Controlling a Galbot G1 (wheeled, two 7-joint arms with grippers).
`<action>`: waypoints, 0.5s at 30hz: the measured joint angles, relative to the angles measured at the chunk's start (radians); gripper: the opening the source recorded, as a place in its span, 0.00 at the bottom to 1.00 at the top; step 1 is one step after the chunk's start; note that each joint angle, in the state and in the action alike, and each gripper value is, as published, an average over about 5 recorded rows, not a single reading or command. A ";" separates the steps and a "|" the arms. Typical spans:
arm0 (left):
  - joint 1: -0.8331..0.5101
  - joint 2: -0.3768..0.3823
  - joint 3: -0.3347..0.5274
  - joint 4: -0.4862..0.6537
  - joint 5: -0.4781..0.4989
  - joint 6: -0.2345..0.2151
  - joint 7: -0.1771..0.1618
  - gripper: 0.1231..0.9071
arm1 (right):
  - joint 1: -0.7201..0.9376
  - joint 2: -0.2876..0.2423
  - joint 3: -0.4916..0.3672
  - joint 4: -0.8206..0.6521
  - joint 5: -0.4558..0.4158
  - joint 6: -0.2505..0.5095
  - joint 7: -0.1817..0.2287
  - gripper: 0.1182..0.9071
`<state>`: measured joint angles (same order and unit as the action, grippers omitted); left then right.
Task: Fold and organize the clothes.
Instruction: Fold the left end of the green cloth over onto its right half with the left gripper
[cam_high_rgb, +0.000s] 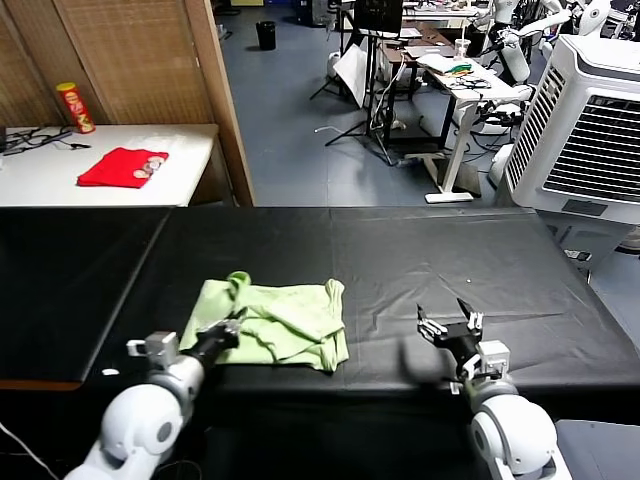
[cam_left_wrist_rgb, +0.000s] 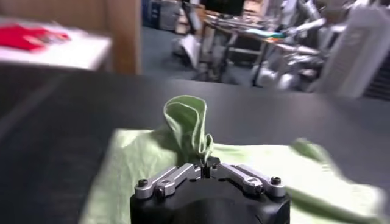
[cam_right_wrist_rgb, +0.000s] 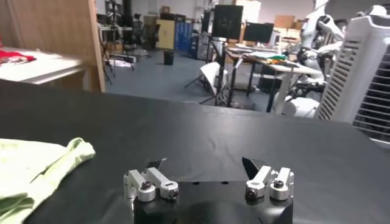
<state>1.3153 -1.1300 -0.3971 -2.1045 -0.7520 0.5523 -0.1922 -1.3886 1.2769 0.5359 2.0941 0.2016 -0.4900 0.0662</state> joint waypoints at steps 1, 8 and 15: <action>-0.005 -0.007 0.015 -0.004 -0.002 0.000 -0.002 0.04 | -0.004 0.003 0.002 0.001 -0.002 0.000 0.000 0.86; -0.040 -0.051 0.094 -0.008 -0.003 0.001 -0.012 0.04 | -0.025 0.021 0.009 0.003 -0.018 0.009 -0.003 0.86; -0.074 -0.101 0.149 0.023 0.015 -0.004 -0.017 0.04 | -0.027 0.021 0.013 -0.001 -0.022 0.012 -0.004 0.86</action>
<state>1.2416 -1.2308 -0.2482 -2.0815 -0.7367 0.5482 -0.2095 -1.4154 1.2978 0.5485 2.0934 0.1794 -0.4775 0.0625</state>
